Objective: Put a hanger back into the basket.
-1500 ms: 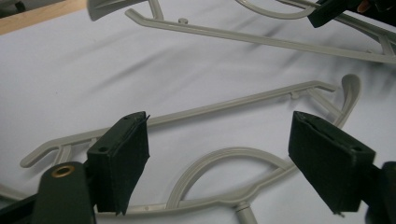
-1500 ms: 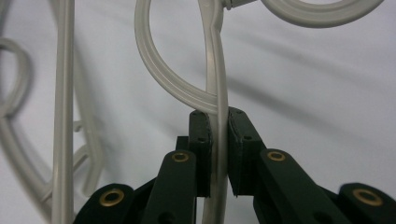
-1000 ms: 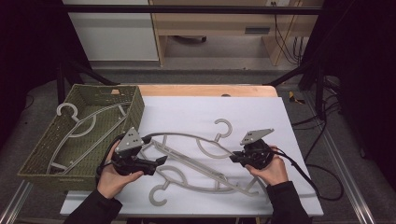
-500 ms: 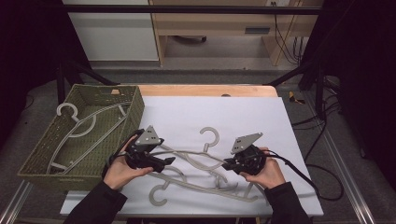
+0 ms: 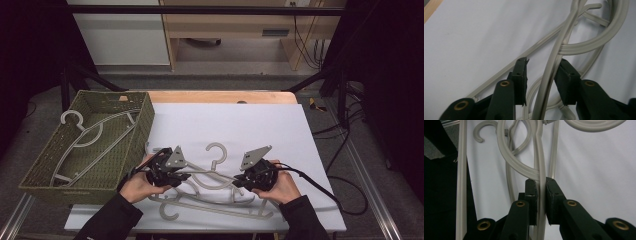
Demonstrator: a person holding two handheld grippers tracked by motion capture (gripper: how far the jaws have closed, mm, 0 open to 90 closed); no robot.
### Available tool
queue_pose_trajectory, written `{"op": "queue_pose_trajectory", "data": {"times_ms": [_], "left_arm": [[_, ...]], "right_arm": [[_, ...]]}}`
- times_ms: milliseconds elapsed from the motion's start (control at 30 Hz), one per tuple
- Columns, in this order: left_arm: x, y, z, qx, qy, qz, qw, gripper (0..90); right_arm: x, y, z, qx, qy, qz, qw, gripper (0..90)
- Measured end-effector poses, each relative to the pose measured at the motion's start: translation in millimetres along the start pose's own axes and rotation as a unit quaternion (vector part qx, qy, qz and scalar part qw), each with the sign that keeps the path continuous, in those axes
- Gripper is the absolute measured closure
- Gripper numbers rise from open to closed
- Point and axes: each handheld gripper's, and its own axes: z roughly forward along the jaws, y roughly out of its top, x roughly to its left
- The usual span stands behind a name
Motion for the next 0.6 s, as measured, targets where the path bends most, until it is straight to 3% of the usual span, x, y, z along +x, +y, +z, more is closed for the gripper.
{"op": "queue_pose_trajectory", "data": {"times_ms": [100, 200, 367, 500, 600], "left_arm": [[-3.7, -0.1, 2.2, 0.003, -0.002, 0.001, 1.0000, 72.4], [-5.2, -0.3, 2.7, 0.014, 0.003, 0.012, 0.9998, 73.6], [-10.0, -2.1, 1.6, 0.008, 0.011, 0.010, 0.9999, 75.0], [-15.2, -5.5, -1.9, 0.007, 0.009, 0.014, 0.9998, 77.8], [-18.8, -9.1, -3.7, -0.008, 0.008, 0.012, 0.9999, 79.3]], "right_arm": [[-0.5, -0.4, 0.4, 0.001, -0.002, -0.003, 1.0000, 81.8], [0.2, -0.4, 1.2, 0.002, 0.000, -0.002, 1.0000, 81.7], [-1.2, -0.8, 2.9, -0.004, -0.002, -0.003, 1.0000, 80.7], [-4.4, -0.1, -1.2, -0.016, -0.022, 0.008, 0.9996, 75.7], [-6.4, 0.5, -2.5, -0.023, -0.035, 0.013, 0.9990, 72.7]]}}
